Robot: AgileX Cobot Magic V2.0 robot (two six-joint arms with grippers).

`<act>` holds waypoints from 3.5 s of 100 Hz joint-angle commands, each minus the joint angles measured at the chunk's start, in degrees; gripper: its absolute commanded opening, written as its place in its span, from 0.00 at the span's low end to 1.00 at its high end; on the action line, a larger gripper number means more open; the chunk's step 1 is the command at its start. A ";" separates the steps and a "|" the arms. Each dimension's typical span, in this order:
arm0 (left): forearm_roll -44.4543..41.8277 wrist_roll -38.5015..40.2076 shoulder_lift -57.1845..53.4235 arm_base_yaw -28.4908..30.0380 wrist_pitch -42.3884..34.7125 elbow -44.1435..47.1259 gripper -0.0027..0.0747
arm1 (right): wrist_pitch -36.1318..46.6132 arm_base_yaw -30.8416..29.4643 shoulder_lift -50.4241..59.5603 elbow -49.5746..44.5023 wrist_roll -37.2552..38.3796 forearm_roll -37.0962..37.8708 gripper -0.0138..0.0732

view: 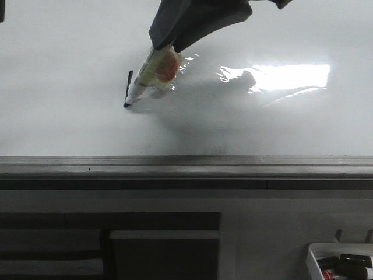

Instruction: Write number 4 on whiteboard

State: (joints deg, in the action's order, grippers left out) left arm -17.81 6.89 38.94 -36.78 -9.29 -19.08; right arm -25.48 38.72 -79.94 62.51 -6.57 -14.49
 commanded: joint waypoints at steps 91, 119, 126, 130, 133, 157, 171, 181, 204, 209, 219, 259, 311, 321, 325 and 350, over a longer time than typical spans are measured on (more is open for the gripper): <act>1.00 0.49 -0.12 0.17 -4.84 -1.61 0.55 | -4.40 -1.81 2.72 5.49 -0.32 3.65 0.09; 0.89 0.49 -0.12 0.17 -4.73 -1.61 0.55 | -6.03 -1.54 2.72 1.29 -0.32 1.01 0.09; 0.89 0.49 -0.12 0.17 -4.73 -1.61 0.55 | -5.90 -1.54 2.72 1.13 -0.32 0.72 0.09; 0.78 0.49 0.01 0.17 -4.73 -1.61 0.55 | -5.64 -1.44 2.72 1.13 -0.32 0.72 0.09; 0.66 0.49 0.15 0.17 -4.83 -1.61 0.55 | -5.63 -1.13 2.95 1.26 -0.32 0.72 0.09; -6.68 0.49 9.54 -7.84 -8.56 -1.61 0.55 | -9.43 5.88 5.06 4.54 -4.91 0.82 0.09; -5.58 0.49 16.03 -9.78 -13.62 -2.11 0.55 | -11.45 8.38 5.06 5.94 -4.92 0.82 0.09; -4.71 0.49 19.46 -9.56 -13.79 -2.94 0.55 | -12.58 9.38 5.06 6.83 -4.92 0.82 0.09; -4.47 0.49 23.36 -9.56 -14.65 -3.96 0.23 | -13.07 9.71 5.06 6.95 -4.92 0.71 0.09; -4.47 0.49 23.46 -9.56 -14.93 -3.96 0.03 | -13.07 9.71 5.06 6.95 -4.92 0.71 0.09; -4.07 0.49 23.46 -9.56 -15.71 -3.96 0.01 | -13.59 9.71 5.06 6.95 -4.92 0.71 0.09; 14.49 0.49 23.22 -9.56 -13.55 -3.96 0.01 | -8.12 8.35 5.80 6.95 -4.80 3.73 0.78; 42.13 0.49 26.25 0.90 7.60 -13.34 0.01 | -7.51 2.72 10.46 6.95 -4.33 3.62 0.72; 42.13 0.49 29.63 0.90 9.72 -15.55 0.01 | -7.51 2.72 10.46 6.95 -4.33 3.62 0.72; 41.67 0.49 30.70 0.90 11.24 -16.54 0.01 | -7.51 2.72 10.46 6.95 -4.33 3.62 0.72; 40.95 0.49 33.18 0.97 12.10 -18.60 0.01 | -8.97 2.72 10.46 6.95 -4.33 3.62 0.72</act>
State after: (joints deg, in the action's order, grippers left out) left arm 23.07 7.03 72.34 -36.10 6.00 -35.77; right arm -36.92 41.86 -71.27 67.62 -10.80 -10.93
